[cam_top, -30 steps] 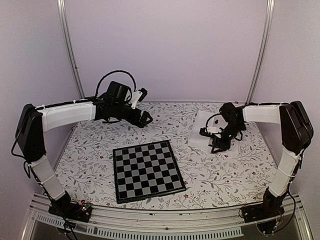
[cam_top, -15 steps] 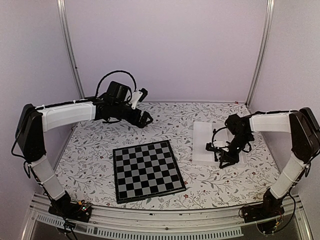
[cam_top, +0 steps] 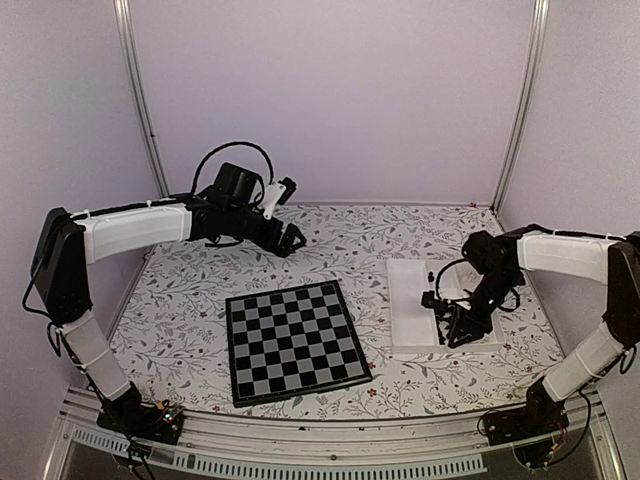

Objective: Set up the chess pieces on the board
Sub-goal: Move the storage box to the center of the board, then pick up the chess piece from the storage box.

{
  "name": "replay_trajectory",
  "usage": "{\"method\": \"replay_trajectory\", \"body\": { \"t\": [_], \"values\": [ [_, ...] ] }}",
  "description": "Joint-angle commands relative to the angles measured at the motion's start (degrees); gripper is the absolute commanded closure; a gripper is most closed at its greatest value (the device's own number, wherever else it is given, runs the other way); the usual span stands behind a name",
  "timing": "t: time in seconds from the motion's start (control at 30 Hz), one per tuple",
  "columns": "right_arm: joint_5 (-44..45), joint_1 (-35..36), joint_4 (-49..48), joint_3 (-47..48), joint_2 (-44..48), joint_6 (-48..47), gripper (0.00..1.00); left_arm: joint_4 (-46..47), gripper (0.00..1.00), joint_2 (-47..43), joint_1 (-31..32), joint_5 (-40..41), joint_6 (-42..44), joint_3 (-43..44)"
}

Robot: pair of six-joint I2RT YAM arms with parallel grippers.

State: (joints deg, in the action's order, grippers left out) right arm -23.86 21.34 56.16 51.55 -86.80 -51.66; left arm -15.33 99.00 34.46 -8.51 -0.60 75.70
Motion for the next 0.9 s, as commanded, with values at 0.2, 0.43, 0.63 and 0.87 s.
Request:
{"method": "replay_trajectory", "body": {
  "t": [0.2, 0.43, 0.63, 0.87],
  "values": [
    [0.1, -5.2, -9.6, 16.4, -2.4, 12.6, 0.56, -1.8, 0.01, -0.6, 0.4, 5.6, -1.3, 2.2],
    [5.1, -5.9, -10.2, 20.2, -11.9, 13.8, 0.85, -1.3, 0.02, -1.1, 0.4, 6.5, -1.8, 1.8],
    [4.9, -5.9, -8.2, 19.8, -14.3, 9.9, 0.80, -1.9, 0.02, -0.6, 0.4, 7.3, -1.5, 2.2],
    [4.5, -5.8, -7.5, 19.2, -16.5, 9.0, 0.79, -2.3, 0.02, -0.1, 0.4, 6.9, -1.6, 2.5]
  ]
}}
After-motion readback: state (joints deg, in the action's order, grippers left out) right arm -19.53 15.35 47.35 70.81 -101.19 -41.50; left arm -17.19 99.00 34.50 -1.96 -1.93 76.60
